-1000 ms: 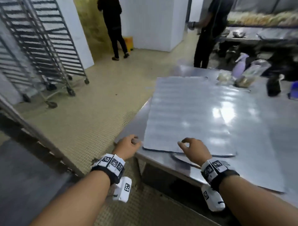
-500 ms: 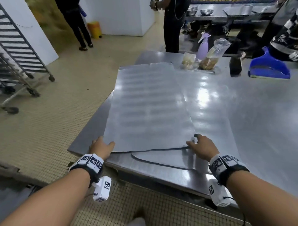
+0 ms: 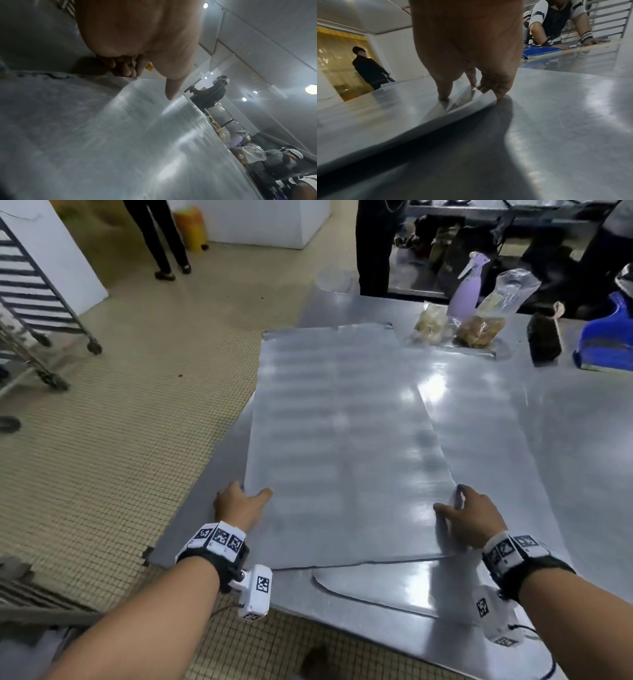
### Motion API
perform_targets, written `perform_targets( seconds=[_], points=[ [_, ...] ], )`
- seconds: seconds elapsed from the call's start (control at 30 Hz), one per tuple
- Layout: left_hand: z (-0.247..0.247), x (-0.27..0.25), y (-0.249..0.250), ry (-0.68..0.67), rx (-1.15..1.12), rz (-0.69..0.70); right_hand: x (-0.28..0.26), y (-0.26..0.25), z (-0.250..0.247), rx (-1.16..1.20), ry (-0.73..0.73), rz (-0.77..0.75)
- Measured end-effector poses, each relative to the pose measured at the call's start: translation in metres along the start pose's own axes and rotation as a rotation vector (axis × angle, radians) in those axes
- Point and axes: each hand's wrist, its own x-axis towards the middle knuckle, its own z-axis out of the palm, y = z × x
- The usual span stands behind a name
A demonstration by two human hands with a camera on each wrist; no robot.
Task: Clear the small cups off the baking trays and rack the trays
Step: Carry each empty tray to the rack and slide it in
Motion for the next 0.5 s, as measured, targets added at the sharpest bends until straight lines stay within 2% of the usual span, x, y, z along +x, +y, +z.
perform_targets(
  seconds=[0.27,0.5],
  points=[
    [0.009,-0.004,0.016,0.002,0.133,-0.004,0.002,0.02,-0.02,0.182,-0.04,0.041],
    [0.029,-0.013,0.019,-0.084,0.188,0.121,-0.008,0.056,-0.039,0.069,-0.056,0.095]
  ],
)
